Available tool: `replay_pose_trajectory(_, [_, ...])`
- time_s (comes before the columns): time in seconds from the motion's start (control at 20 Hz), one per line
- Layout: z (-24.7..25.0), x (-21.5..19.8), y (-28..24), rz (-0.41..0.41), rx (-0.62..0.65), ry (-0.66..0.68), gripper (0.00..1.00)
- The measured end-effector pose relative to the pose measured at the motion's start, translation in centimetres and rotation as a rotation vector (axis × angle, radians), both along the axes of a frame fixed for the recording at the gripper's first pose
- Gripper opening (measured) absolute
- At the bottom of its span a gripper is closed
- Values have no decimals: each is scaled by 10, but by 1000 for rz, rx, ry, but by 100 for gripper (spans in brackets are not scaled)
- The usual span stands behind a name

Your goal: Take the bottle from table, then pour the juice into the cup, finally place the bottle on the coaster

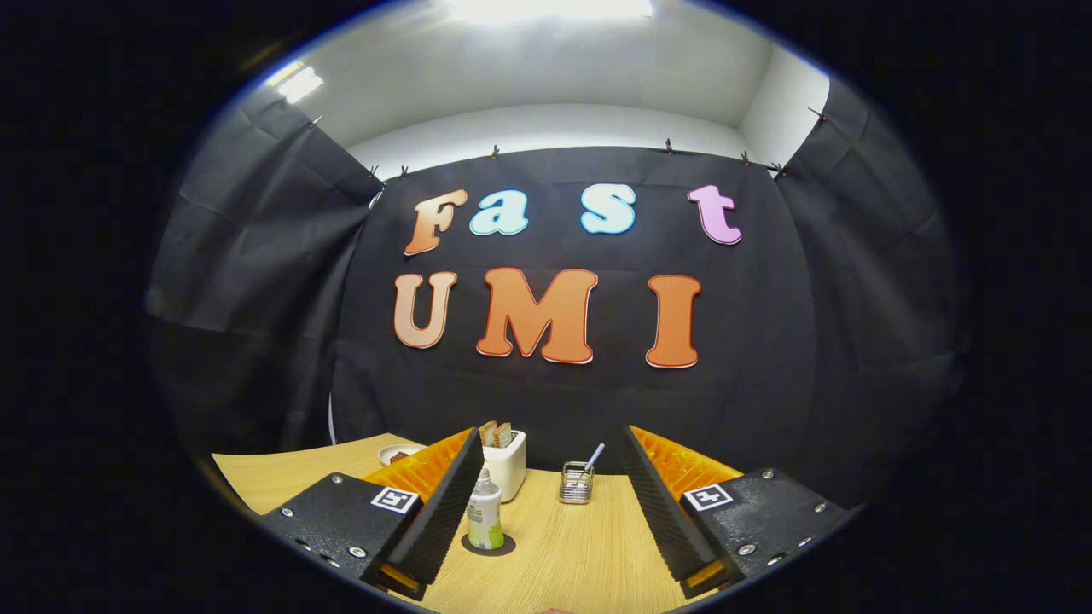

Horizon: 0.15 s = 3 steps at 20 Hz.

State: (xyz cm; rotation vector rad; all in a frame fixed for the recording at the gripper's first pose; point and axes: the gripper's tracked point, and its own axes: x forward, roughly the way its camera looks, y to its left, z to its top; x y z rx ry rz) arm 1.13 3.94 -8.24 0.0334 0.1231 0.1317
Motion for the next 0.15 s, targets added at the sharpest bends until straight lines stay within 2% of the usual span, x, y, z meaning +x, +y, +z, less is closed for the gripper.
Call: replay_pose_trajectory(0.15, [12,-1,-7,-26,23,-10,97])
